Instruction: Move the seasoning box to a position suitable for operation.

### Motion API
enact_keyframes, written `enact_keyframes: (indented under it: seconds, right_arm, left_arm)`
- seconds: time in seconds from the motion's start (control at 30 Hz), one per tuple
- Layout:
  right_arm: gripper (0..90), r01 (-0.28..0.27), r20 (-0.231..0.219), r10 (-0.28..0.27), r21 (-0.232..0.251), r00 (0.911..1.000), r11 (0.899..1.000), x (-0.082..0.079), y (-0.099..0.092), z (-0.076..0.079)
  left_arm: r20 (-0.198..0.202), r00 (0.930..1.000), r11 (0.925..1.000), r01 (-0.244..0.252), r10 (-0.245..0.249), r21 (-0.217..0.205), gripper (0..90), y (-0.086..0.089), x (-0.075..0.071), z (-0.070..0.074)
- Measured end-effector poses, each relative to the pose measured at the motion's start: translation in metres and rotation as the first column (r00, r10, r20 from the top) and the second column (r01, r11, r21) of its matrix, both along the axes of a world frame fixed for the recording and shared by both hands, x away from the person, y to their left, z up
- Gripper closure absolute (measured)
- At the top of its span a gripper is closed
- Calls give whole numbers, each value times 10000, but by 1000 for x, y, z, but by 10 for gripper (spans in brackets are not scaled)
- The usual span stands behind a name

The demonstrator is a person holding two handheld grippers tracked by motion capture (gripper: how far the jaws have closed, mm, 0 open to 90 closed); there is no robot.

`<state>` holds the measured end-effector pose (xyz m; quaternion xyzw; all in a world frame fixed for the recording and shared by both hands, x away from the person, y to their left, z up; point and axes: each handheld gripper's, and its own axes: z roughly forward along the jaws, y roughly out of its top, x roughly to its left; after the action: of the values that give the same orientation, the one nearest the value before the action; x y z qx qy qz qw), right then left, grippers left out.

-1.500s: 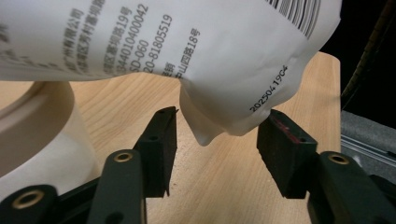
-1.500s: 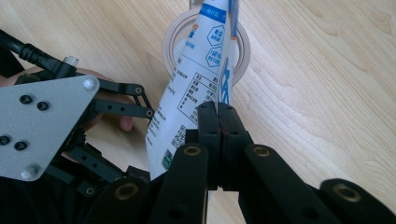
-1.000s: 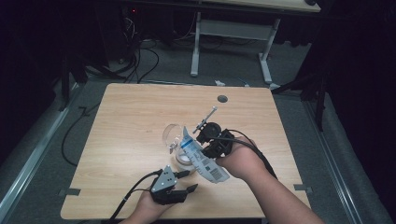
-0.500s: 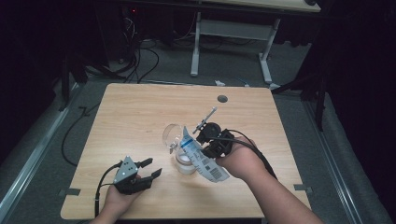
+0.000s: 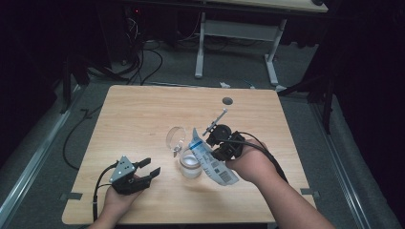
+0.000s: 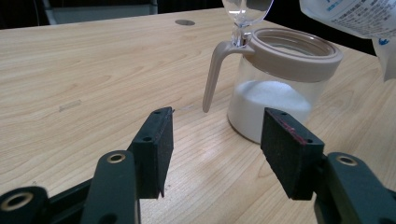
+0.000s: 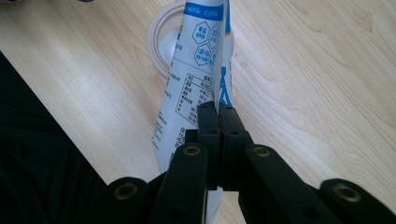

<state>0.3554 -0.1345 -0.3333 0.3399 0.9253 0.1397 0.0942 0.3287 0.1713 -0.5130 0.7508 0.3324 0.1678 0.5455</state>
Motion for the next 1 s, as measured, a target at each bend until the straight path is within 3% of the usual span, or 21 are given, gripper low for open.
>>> enact_keyframes:
  seconds: [0.57,1.0]
  right_arm:
    - [899,465,80,-463,-301,9989,9985,4,-23,-9]
    - [899,1470,-82,-1476,-507,9890,9878,18,-56,-34]
  left_arm:
    - [-54,10000,9999,80,-80,95,441,-1,1,-2]
    - [-67,10000,9998,74,-73,162,441,-1,1,-4]
